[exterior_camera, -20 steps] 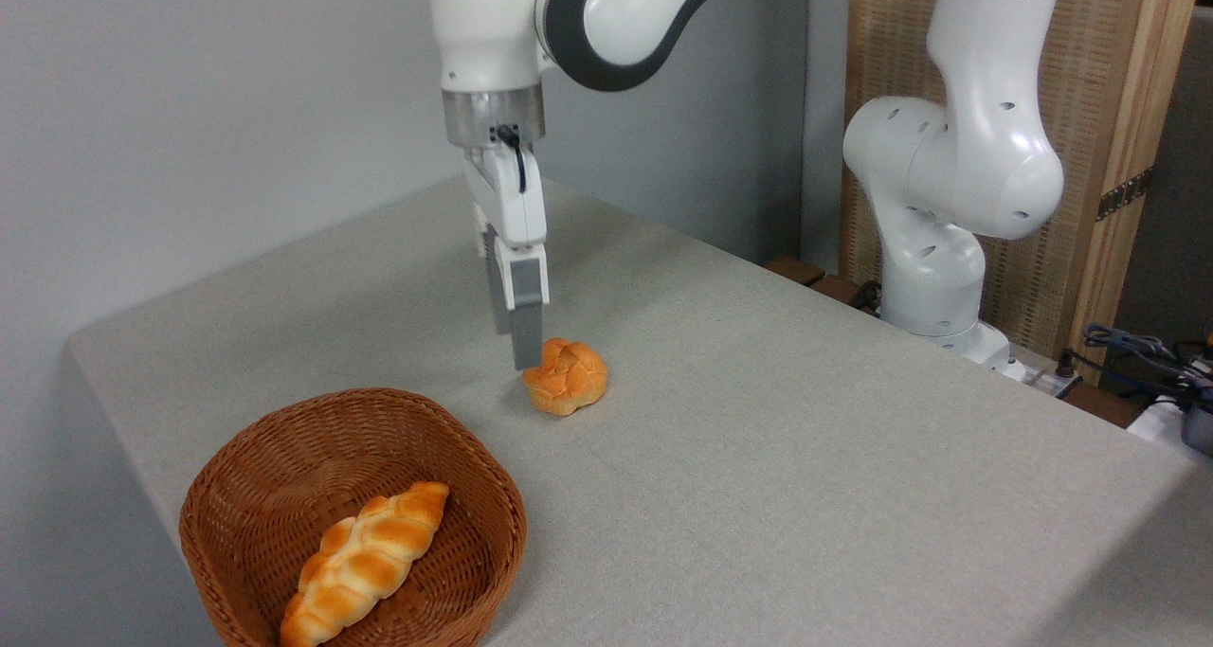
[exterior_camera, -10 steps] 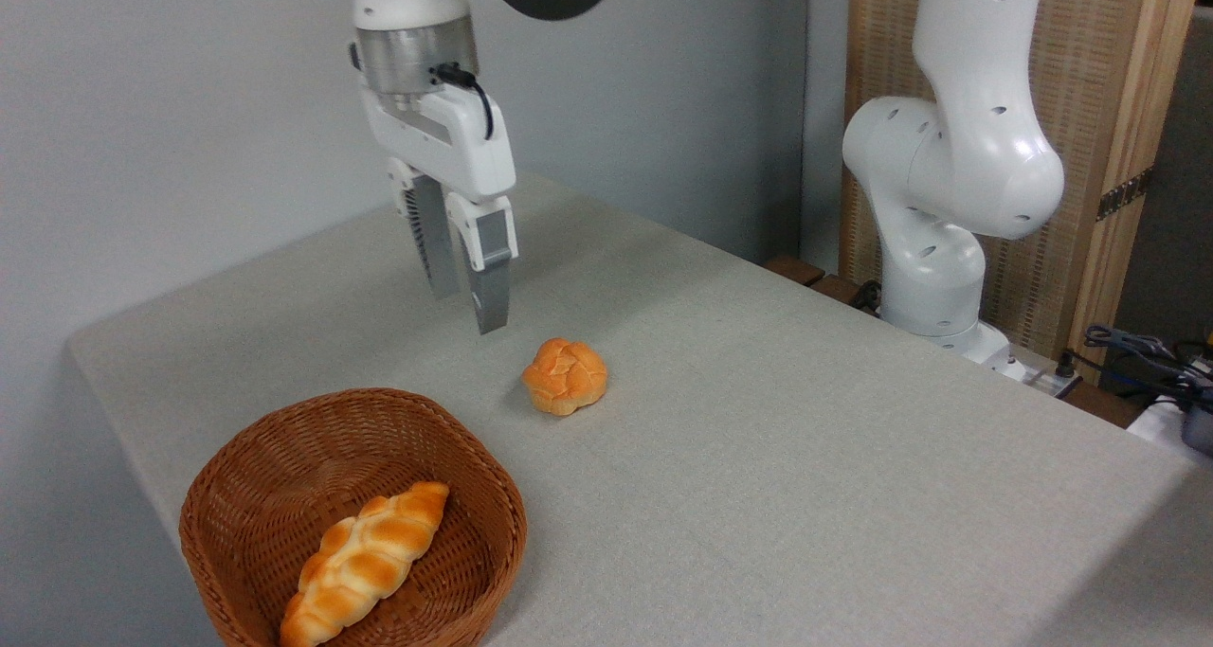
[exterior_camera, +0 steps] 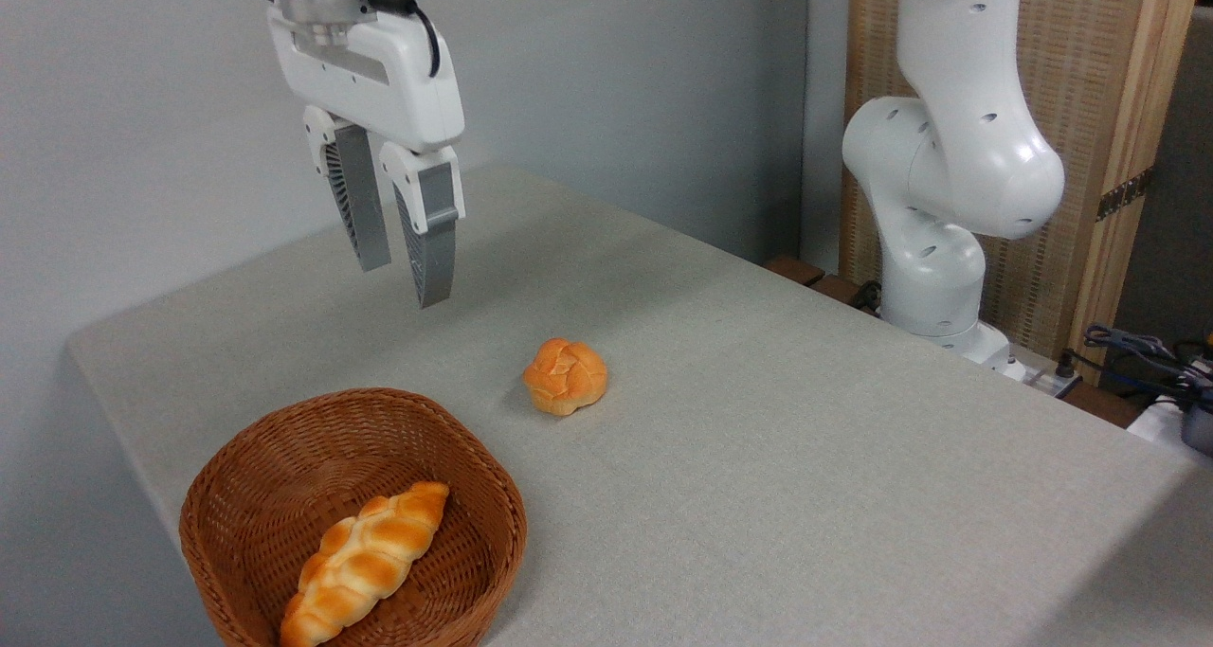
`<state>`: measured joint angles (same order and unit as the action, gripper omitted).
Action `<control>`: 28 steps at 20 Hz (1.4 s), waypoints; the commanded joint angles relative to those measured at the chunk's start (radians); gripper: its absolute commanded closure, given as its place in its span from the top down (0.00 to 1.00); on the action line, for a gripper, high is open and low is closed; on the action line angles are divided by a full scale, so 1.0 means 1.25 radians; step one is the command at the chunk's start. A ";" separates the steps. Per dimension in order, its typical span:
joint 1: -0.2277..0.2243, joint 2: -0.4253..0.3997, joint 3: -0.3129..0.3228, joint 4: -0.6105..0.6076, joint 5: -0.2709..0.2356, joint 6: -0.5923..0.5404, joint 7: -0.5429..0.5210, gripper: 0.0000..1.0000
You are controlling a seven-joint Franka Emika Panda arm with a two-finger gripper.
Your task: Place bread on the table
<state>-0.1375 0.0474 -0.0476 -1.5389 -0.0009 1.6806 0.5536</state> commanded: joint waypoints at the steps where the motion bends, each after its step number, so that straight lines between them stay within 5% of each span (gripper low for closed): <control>1: -0.008 0.004 0.014 0.030 -0.014 -0.039 -0.013 1.00; 28: -0.013 -0.075 0.049 -0.052 -0.032 -0.046 0.043 1.00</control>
<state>-0.1456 -0.0069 -0.0052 -1.5405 -0.0192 1.6142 0.5737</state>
